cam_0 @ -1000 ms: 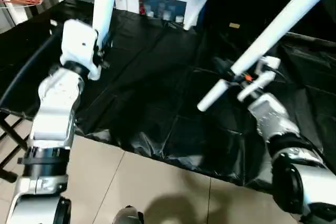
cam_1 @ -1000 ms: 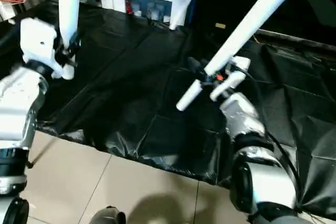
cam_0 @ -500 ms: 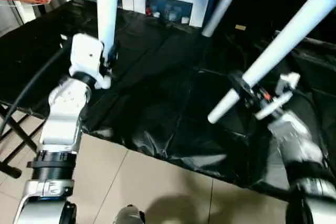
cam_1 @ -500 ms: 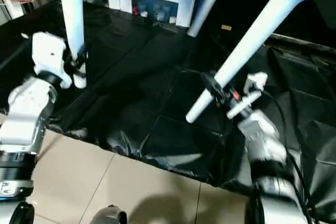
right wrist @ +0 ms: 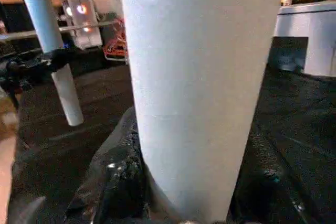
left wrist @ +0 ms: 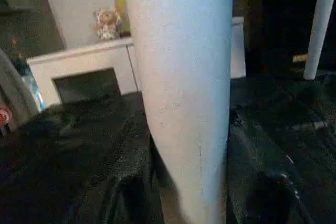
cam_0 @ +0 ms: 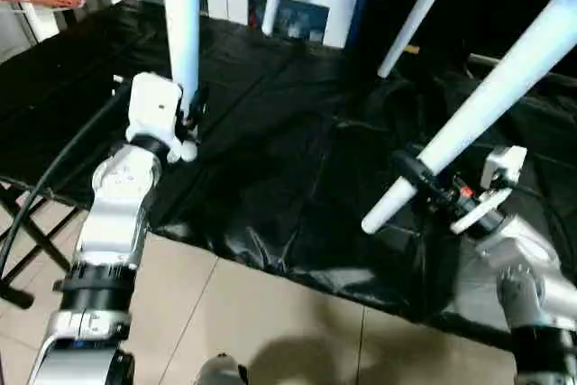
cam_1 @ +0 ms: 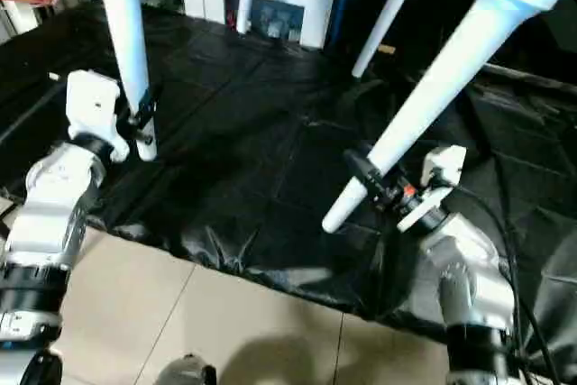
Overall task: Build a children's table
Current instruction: Flip table
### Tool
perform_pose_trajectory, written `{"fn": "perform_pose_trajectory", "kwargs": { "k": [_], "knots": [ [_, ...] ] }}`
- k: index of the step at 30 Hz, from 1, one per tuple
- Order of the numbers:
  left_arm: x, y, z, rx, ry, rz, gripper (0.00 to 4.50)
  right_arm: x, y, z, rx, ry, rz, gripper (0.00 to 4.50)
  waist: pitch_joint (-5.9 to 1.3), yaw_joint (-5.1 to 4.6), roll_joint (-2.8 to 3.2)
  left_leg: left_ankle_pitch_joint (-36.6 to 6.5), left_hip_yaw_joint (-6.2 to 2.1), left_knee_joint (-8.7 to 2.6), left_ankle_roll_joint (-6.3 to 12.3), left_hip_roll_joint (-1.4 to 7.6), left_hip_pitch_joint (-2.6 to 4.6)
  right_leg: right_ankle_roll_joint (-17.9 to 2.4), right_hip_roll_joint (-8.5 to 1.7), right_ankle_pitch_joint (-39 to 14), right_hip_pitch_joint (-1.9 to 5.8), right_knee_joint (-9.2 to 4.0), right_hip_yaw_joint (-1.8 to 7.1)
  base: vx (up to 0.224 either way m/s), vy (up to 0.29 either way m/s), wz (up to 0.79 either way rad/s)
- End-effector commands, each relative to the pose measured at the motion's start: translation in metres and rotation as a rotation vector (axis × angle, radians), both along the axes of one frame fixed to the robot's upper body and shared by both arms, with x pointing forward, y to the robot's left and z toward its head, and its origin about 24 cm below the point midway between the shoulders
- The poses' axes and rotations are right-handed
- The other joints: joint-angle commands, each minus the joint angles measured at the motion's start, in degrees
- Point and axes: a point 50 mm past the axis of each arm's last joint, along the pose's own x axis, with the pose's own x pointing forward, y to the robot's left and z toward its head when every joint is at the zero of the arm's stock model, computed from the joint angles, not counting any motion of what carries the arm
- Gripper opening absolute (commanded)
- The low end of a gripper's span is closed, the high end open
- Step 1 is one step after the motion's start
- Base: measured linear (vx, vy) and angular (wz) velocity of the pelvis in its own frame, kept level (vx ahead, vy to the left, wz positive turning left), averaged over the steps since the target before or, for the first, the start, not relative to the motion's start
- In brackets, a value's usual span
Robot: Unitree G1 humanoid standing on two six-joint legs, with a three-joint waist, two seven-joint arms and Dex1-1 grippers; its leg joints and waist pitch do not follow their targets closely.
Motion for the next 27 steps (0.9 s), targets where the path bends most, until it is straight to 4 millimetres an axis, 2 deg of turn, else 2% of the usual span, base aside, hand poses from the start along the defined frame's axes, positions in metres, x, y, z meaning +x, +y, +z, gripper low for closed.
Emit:
{"fn": "perform_pose_trajectory", "kwargs": {
  "k": [1,2,3,4,5,6,7,8,9,10,11,14,16,17,18,19,20,21,22,23,24,25,26,27],
  "knots": [
    [-0.005,-0.015,-0.026,0.122,0.103,-0.089,1.59,0.001,0.021,-0.004,-0.089,0.006,0.050,1.53,-3.20,-0.91,1.53,-30.27,-3.73,-5.75,-5.00,4.65,3.43,-3.78,-7.27,-31.69,0.25,-7.35,3.38,0.000,0.000,0.00],
    [-0.007,-0.012,-0.031,0.124,0.117,-0.078,1.59,0.003,0.020,-0.006,-0.126,0.010,0.031,1.52,-3.10,-1.14,1.13,-32.32,-3.89,-5.71,-5.36,4.46,4.10,-2.78,-7.47,-35.18,0.38,-8.03,2.91,0.000,0.000,0.00],
    [-0.009,-0.008,-0.035,0.128,0.130,-0.066,1.59,0.004,0.020,-0.008,-0.150,0.015,0.016,1.52,-2.99,-1.17,1.35,-33.36,-4.04,-5.89,-5.47,4.55,4.31,-2.51,-7.49,-36.21,0.49,-8.32,2.80,0.000,0.000,0.00],
    [-0.011,-0.005,-0.039,0.131,0.143,-0.056,1.59,0.005,0.020,-0.009,-0.160,0.020,0.005,1.52,-2.82,-1.55,1.16,-35.30,-4.21,-6.25,-5.76,4.75,4.76,-2.09,-7.33,-36.85,0.74,-8.84,2.24,0.000,0.000,0.00],
    [-0.013,0.000,-0.044,0.136,0.159,-0.045,1.59,0.007,0.020,-0.009,-0.167,0.024,-0.009,1.52,-2.99,-1.55,1.09,-36.83,-4.46,-6.53,-6.30,5.00,5.08,-2.11,-7.30,-35.72,1.06,-8.96,1.93,0.000,0.000,0.00],
    [-0.014,0.001,-0.045,0.138,0.163,-0.042,1.59,0.007,0.020,-0.009,-0.168,0.025,-0.013,1.52,-3.08,-1.60,1.37,-37.36,-4.70,-6.76,-6.76,5.14,4.97,-2.46,-7.43,-34.28,1.29,-8.67,1.83,0.000,0.000,0.00],
    [-0.014,0.002,-0.047,0.140,0.169,-0.038,1.59,0.007,0.020,-0.009,-0.171,0.026,-0.020,1.52,-2.76,-1.84,1.36,-40.43,-4.93,-7.26,-7.65,5.26,4.97,-2.58,-7.15,-33.56,1.21,-8.63,1.71,0.000,0.000,0.00],
    [-0.015,0.005,-0.049,0.146,0.177,-0.031,1.59,0.008,0.019,-0.009,-0.177,0.029,-0.024,1.52,-2.64,-2.05,0.87,-42.33,-4.93,-7.27,-8.05,5.07,5.28,-2.76,-7.23,-34.17,1.01,-8.71,1.73,0.000,0.000,0.00],
    [-0.016,0.009,-0.053,0.154,0.189,-0.024,1.59,0.008,0.019,-0.010,-0.185,0.038,-0.030,1.52,-2.68,-2.24,0.62,-41.79,-4.98,-7.06,-7.86,4.86,5.24,-2.71,-7.71,-35.41,1.05,-8.90,1.88,0.000,0.000,0.00],
    [-0.017,0.010,-0.054,0.156,0.192,-0.022,1.59,0.008,0.019,-0.011,-0.187,0.041,-0.031,1.52,-2.59,-2.28,0.75,-41.55,-5.06,-7.00,-7.71,4.77,5.16,-2.46,-7.86,-36.41,1.06,-9.02,1.82,0.000,0.000,0.00],
    [-0.017,0.011,-0.055,0.159,0.194,-0.021,1.59,0.008,0.019,-0.011,-0.193,0.043,-0.036,1.52,-2.57,-2.54,0.50,-41.06,-5.13,-6.99,-7.55,4.76,4.99,-1.89,-8.00,-37.60,1.27,-9.18,1.65,0.000,0.000,0.00],
    [-0.017,0.015,-0.057,0.173,0.205,-0.017,1.59,0.008,0.018,-0.015,-0.223,0.056,-0.062,1.52,-2.55,-2.68,0.62,-42.62,-5.39,-7.19,-7.98,4.79,5.07,-1.58,-7.84,-37.82,1.20,-9.10,1.49,0.000,0.000,0.00],
    [-0.017,0.017,-0.058,0.181,0.215,-0.020,1.59,0.008,0.017,-0.019,-0.236,0.070,-0.089,1.52,-2.35,-2.93,0.75,-44.14,-5.47,-7.19,-8.01,4.68,5.38,-1.57,-7.81,-38.60,0.91,-9.35,1.41,0.000,0.000,0.00],
    [-0.017,0.018,-0.058,0.166,0.224,-0.036,1.59,0.009,0.015,-0.020,-0.225,0.080,-0.119,1.85,-2.32,-2.99,0.74,-44.54,-5.46,-7.16,-8.03,4.67,5.45,-1.48,-7.79,-38.92,0.86,-9.43,1.34,0.000,0.000,0.00],
    [-0.017,0.018,-0.058,0.154,0.229,-0.046,1.94,0.010,0.013,-0.020,-0.216,0.087,-0.140,2.06,-2.27,-3.07,0.80,-45.62,-5.51,-7.17,-8.20,4.66,5.65,-1.52,-7.70,-39.24,0.71,-9.49,1.14,0.000,0.000,0.00],
    [-0.017,0.020,-0.057,0.154,0.222,-0.038,2.15,0.011,0.012,-0.020,-0.202,0.090,-0.165,2.19,-2.13,-3.24,1.26,-47.29,-5.59,-7.43,-8.56,4.68,5.63,-1.45,-7.39,-39.04,0.73,-9.50,0.94,0.000,0.000,0.00],
    [-0.017,0.022,-0.055,0.155,0.216,-0.030,2.29,0.012,0.011,-0.020,-0.192,0.091,-0.180,2.25,-2.08,-3.41,1.26,-48.87,-5.71,-7.77,-8.87,4.76,5.55,-1.40,-7.05,-38.54,0.89,-9.26,0.53,0.000,0.000,0.00],
    [-0.017,0.023,-0.055,0.150,0.215,-0.027,2.29,0.012,0.010,-0.020,-0.183,0.092,-0.190,2.25,-2.01,-3.46,1.55,-49.84,-5.72,-8.11,-9.08,4.80,5.40,-1.38,-6.79,-38.03,0.98,-9.00,0.42,0.000,0.000,0.00],
    [-0.018,0.024,-0.054,0.148,0.212,-0.023,2.43,0.012,0.010,-0.020,-0.177,0.091,-0.193,2.38,-2.05,-3.72,1.51,-51.24,-5.67,-8.91,-9.48,4.96,4.84,-1.58,-6.38,-36.51,1.56,-8.12,0.34,0.000,0.000,0.00],
    [-0.019,0.027,-0.053,0.126,0.200,-0.019,2.57,0.011,0.010,-0.019,-0.159,0.091,-0.197,2.50,-1.81,-3.58,2.13,-52.97,-5.18,-10.10,-9.79,5.15,3.91,-2.25,-5.73,-34.54,2.05,-6.72,0.22,0.000,0.000,0.00],
    [-0.021,0.029,-0.052,0.101,0.189,-0.013,2.57,0.009,0.011,-0.019,-0.145,0.087,-0.194,2.50,-1.96,-3.53,1.95,-53.40,-4.78,-10.87,-9.82,5.30,3.21,-2.85,-5.30,-32.41,2.68,-5.60,0.27,0.000,0.000,0.00],
    [-0.024,0.032,-0.051,0.076,0.176,-0.006,2.72,0.007,0.011,-0.019,-0.130,0.083,-0.191,2.67,-2.70,-2.94,1.60,-51.68,-4.18,-11.66,-9.77,5.34,2.33,-4.21,-5.22,-25.77,3.51,-2.77,1.62,0.000,0.000,0.00],
    [-0.026,0.034,-0.051,0.051,0.170,-0.006,2.75,0.005,0.012,-0.019,-0.118,0.081,-0.189,2.70,-2.29,-2.75,0.77,-46.87,-3.75,-9.58,-9.38,4.13,4.31,-4.81,-7.21,-30.48,0.37,-6.19,3.23,0.000,0.000,0.00],
    [-0.028,0.036,-0.051,0.038,0.167,-0.007,2.80,0.003,0.013,-0.019,-0.112,0.080,-0.188,2.74,-2.13,-2.90,-0.03,-42.04,-3.87,-7.20,-7.41,3.33,5.36,-4.01,-9.10,-36.79,-0.88,-8.67,3.63,0.000,0.000,0.00]
  ]
}}
